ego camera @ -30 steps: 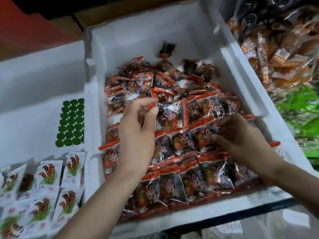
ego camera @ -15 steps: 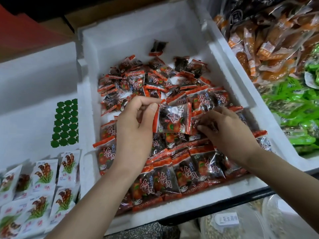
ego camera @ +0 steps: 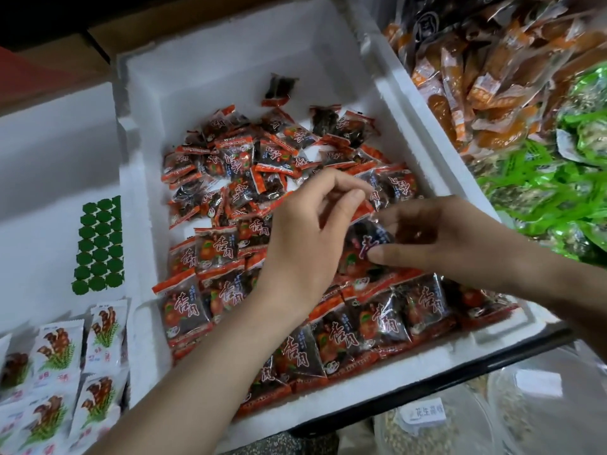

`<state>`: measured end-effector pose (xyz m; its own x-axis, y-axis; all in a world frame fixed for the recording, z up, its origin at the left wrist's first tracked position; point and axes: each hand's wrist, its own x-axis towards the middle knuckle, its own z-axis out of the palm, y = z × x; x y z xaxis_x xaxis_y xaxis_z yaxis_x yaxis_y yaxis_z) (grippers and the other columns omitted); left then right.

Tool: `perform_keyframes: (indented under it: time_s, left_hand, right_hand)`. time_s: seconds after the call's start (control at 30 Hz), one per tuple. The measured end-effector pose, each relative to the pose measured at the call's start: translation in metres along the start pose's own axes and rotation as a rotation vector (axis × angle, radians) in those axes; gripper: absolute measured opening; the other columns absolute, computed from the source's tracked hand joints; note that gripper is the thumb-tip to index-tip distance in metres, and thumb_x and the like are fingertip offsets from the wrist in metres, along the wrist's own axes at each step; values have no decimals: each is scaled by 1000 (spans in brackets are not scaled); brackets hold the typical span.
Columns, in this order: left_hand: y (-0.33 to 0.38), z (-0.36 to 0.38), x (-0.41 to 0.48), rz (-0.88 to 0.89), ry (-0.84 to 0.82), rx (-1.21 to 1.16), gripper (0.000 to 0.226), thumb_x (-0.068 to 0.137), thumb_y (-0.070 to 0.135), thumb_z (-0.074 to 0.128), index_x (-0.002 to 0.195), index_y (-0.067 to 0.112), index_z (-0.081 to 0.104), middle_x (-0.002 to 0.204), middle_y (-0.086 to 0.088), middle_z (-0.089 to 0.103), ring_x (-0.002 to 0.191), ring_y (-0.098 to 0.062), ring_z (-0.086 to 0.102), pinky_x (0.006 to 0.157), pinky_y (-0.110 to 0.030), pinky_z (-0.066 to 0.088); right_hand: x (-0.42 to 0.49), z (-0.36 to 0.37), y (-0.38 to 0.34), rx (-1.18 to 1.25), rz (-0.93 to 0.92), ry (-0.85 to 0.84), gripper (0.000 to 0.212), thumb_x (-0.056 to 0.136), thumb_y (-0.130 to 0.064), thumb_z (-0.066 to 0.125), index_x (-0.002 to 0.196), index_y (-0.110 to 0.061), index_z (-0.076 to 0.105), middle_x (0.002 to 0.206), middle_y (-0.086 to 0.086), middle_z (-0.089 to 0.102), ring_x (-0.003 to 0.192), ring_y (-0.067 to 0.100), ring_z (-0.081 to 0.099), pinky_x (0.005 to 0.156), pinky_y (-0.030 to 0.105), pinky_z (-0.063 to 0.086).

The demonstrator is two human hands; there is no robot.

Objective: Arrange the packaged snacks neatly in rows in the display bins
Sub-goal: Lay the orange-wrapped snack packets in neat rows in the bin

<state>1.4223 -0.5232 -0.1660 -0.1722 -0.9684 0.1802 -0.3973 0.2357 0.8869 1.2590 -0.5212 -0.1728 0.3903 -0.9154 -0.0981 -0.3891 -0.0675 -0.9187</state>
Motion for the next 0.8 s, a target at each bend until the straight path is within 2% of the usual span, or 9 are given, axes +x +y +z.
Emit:
perform_keyframes:
  time_s: [0.07,0.13,0.17,0.23,0.3,0.33,0.43,0.6,0.8]
  left_hand:
    - [-3,6,4,-25,-3,-10,14,96,9,50,99,18,60,92,10,60,89,1,58,76,-8,45]
    - [-12,7,5,-45,-24,115,17,98,17,48,112,23,55,103,18,55,99,4,53,83,-7,42]
    - [-18,7,4,-43,-59,231,23,98,22,47,120,25,52,113,21,52,108,5,49,93,-7,36]
    - [-28,5,-1,-39,-192,498,38,98,35,43,135,30,42,136,19,42,131,0,31,110,-16,16]
    - [-37,5,-7,-48,-363,730,52,96,47,35,145,34,25,152,17,22,141,-3,7,113,-25,-5]
    - [-41,6,-8,-50,-430,803,57,95,51,32,148,35,17,156,17,11,143,-3,-1,114,-29,-10]
    - [-49,7,-12,-57,-507,824,64,93,53,32,149,37,3,157,18,-7,143,-4,-10,115,-32,-12]
    - [-55,5,-15,20,-453,808,65,94,49,38,149,36,6,156,16,-3,140,-3,-3,108,-22,-7]
    - [-58,0,-18,19,-459,803,64,95,48,38,149,38,5,156,19,-3,142,-4,-2,114,-26,-4]
  right_hand:
    - [0,-12,6,70,96,47,51,60,-40,68,86,3,63,72,12,66,62,13,60,61,20,47]
    - [4,-23,16,103,185,150,41,61,-41,68,82,-6,67,70,5,69,55,5,59,53,12,44]
    - [6,-26,22,96,225,209,36,62,-41,68,81,-11,66,69,0,68,49,0,54,48,11,40]
    - [11,-30,36,41,289,261,37,66,-42,70,91,-16,61,77,1,67,49,1,50,49,18,38]
    - [15,-27,48,-76,313,252,35,75,-37,71,101,-20,55,89,3,69,62,8,57,56,25,41]
    - [16,-24,51,-168,299,237,35,78,-35,70,105,-19,54,91,3,69,69,11,60,60,27,44]
    - [19,-16,55,-409,235,222,37,82,-35,69,110,-16,55,94,8,68,84,23,63,72,32,48]
    - [23,-10,53,-508,155,208,29,86,-30,65,109,-14,59,100,9,69,93,25,62,79,32,47]
    - [14,0,49,-626,34,227,27,88,-34,60,105,-14,54,96,7,66,88,26,61,76,37,46]
